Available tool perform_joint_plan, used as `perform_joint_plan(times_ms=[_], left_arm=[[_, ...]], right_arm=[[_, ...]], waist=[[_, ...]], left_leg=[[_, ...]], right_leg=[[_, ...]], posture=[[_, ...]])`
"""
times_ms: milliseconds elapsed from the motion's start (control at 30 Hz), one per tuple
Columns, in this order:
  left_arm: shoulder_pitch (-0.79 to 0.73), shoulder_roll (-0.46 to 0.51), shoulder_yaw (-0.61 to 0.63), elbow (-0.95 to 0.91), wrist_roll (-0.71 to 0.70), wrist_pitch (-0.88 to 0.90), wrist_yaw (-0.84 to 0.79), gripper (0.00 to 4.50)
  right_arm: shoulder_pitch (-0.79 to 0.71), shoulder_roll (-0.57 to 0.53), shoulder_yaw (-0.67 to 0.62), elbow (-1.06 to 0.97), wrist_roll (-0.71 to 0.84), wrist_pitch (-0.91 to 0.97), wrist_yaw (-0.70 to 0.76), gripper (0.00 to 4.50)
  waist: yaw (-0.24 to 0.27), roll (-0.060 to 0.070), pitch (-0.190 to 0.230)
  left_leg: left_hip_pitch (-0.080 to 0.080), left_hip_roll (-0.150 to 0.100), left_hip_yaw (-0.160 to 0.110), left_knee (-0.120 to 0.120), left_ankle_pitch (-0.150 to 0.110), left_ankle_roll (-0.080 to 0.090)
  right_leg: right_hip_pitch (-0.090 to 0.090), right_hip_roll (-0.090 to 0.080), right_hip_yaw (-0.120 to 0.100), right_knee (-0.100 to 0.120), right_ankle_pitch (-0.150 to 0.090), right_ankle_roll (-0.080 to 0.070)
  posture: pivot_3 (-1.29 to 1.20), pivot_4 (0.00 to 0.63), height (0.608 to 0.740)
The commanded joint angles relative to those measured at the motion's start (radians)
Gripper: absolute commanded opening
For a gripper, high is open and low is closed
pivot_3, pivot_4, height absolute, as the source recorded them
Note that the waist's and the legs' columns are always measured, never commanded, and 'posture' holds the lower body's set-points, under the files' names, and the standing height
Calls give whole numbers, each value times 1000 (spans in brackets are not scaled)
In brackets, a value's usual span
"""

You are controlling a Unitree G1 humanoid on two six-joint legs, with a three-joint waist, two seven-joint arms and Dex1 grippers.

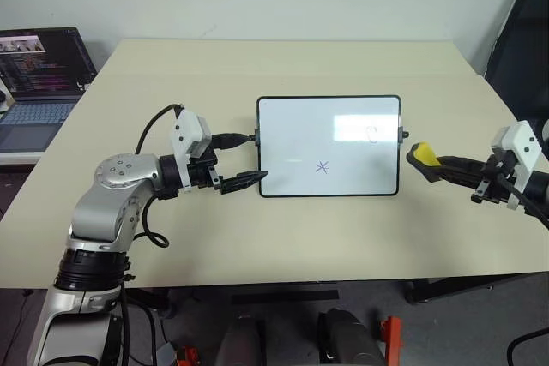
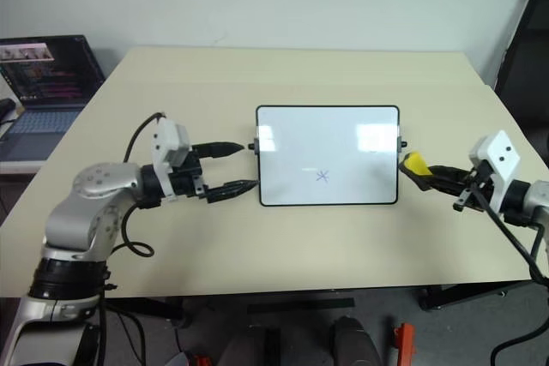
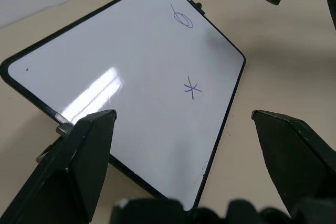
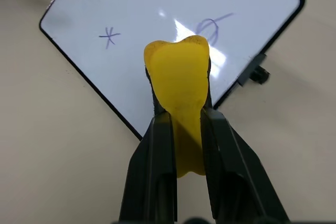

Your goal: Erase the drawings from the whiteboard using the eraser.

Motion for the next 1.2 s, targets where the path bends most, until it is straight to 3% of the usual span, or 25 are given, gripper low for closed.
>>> perform_joint_plan(times_ms=[33, 200, 367, 500, 900, 1200], left_arm=[[-6, 12, 8, -40, -2, -3, 0, 4500], [-7, 13, 5, -29, 1, -6, -6, 4500], [-3, -25, -13, -7, 6, -11, 12, 4500], [39, -25, -27, -15, 24, -10, 19, 4500], [81, -39, -26, -60, 13, 6, 35, 4500], [93, -38, -20, -60, 16, 0, 38, 4500]], right_arm=[[-41, -13, 4, -64, 25, 7, -17, 333], [-81, 1, 79, -85, -24, -10, -57, 333], [-192, 216, 317, -46, -171, -95, -206, 333], [-262, 321, 408, 38, -302, -150, -328, 332], [-326, 337, 508, 151, -483, -128, -385, 303], [-306, 376, 764, 117, -637, 91, -320, 301]], waist=[[1, 0, 0], [1, 0, 0], [-11, 0, 0], [-9, 0, 0], [8, 0, 0], [-11, -5, -5]], left_leg=[[0, 0, 0, 0, 0, 0], [0, 0, 0, 0, 0, 0], [1, 0, 0, 0, 0, 0], [-1, 0, 0, 0, 0, 0], [0, 0, 0, 1, 0, -1], [6, 0, 0, 1, 0, 0]], right_leg=[[0, 0, 0, 0, 0, 0], [0, 0, 0, 0, 0, 0], [0, 1, 0, 1, 0, 0], [-2, 0, 1, 2, 1, -2], [-2, 0, 0, 4, 1, -3], [3, 0, 0, 6, 1, -3]], posture=[[0, 150, 740], [0, 150, 740], [0, 150, 740], [0, 150, 740], [0, 150, 740], [0, 150, 740]])
